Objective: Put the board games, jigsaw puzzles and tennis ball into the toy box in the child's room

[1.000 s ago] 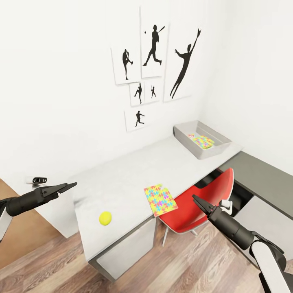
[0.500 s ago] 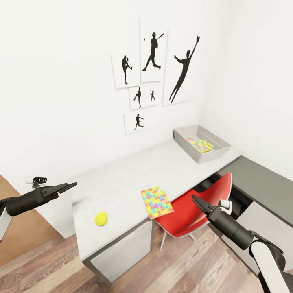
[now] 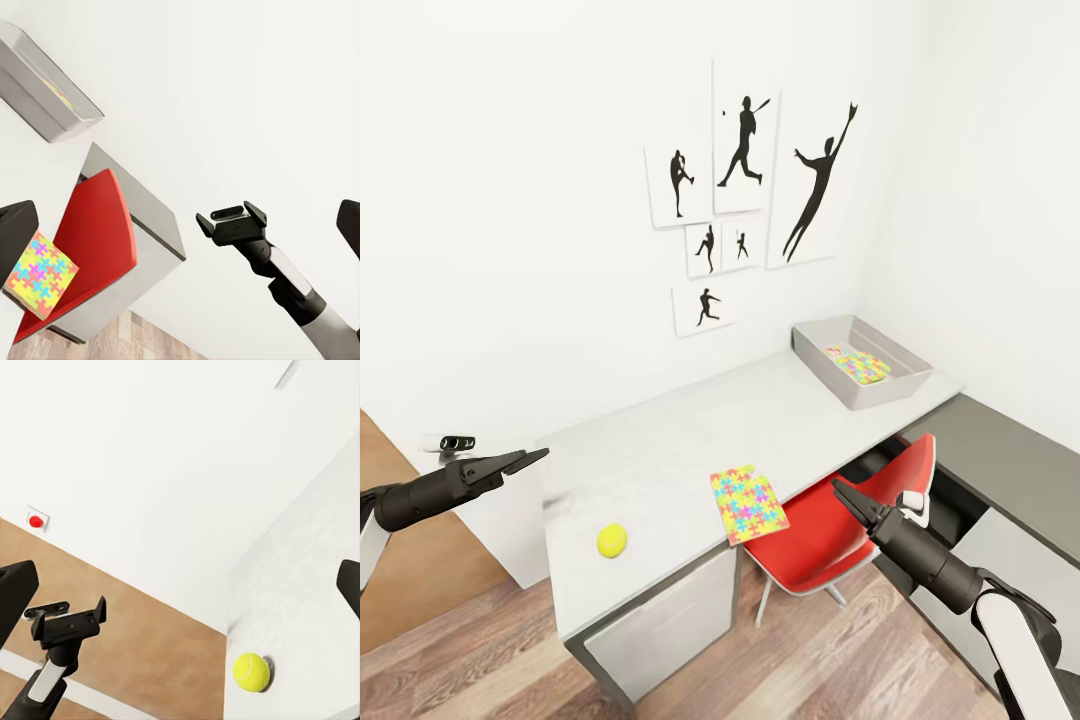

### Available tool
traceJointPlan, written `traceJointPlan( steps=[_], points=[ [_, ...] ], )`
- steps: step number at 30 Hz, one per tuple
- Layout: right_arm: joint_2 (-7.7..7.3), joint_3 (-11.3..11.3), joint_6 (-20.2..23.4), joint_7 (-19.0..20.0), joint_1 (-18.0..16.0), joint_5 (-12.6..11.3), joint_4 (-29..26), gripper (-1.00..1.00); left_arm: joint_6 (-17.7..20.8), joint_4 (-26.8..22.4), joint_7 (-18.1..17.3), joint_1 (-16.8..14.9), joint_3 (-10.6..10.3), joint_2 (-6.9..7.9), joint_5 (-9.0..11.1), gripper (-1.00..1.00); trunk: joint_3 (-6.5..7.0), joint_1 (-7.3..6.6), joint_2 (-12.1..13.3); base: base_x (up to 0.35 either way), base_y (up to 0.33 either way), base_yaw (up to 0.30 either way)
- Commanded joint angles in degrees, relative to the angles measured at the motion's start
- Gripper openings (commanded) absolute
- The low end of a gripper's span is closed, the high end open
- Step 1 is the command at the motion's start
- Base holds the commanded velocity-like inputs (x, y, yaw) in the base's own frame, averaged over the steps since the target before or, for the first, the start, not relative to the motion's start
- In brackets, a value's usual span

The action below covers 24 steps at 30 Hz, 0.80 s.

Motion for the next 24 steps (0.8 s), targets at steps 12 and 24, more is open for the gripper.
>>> traceJointPlan(
  steps=[12, 24],
  points=[
    [0.05, -0.1, 0.4, 0.0, 0.0, -0.2, 0.0, 1.0, 0.6, 0.0, -0.2, 0.0, 0.0, 0.07, 0.0, 1.0, 1.02, 0.04, -0.1, 0.0, -0.159, 0.068],
    [0.06, -0.1, 0.4, 0.0, 0.0, -0.2, 0.0, 1.0, 0.6, 0.0, -0.2, 0.0, 0.0, 0.08, 0.0, 1.0, 2.16, 0.04, -0.1, 0.0, -0.007, 0.011]
  ],
)
